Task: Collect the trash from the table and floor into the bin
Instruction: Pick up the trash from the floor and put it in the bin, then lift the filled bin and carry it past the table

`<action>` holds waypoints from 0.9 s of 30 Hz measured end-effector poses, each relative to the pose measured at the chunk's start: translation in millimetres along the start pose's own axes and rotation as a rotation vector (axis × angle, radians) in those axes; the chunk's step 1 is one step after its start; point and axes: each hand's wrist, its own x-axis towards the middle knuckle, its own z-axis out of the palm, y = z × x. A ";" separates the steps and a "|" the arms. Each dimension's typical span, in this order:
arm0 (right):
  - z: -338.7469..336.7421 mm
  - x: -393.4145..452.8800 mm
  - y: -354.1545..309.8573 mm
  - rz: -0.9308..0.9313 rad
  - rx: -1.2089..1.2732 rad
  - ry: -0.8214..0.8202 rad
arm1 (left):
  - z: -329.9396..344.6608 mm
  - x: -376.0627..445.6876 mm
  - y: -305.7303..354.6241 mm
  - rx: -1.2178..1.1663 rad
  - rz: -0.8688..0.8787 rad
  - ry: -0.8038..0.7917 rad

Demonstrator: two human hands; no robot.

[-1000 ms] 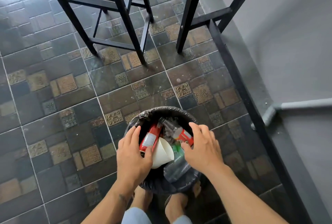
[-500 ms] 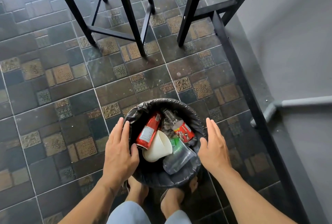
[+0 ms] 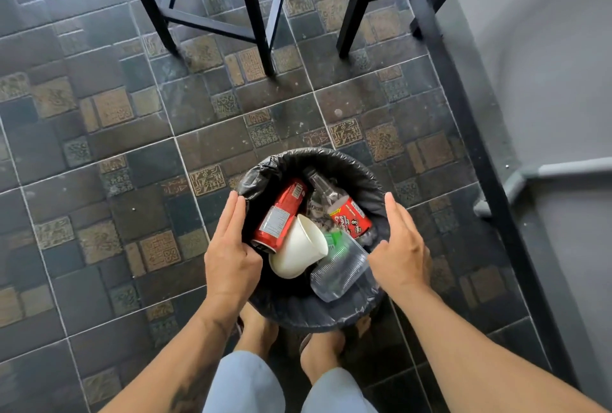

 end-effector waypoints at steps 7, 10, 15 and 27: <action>-84.0 -34.0 -19.2 -0.127 0.084 0.084 | -77.2 -14.0 42.8 -0.177 0.203 0.106; -129.7 -60.7 -43.8 -0.199 0.138 0.111 | -114.1 -28.0 82.0 -0.381 0.105 0.150; -213.8 -110.4 -79.5 -0.253 0.174 0.231 | -186.5 -60.3 160.4 -0.662 0.070 0.046; -376.4 -287.5 -171.1 -0.379 0.370 0.502 | -404.8 -162.6 301.0 -0.738 0.232 -0.067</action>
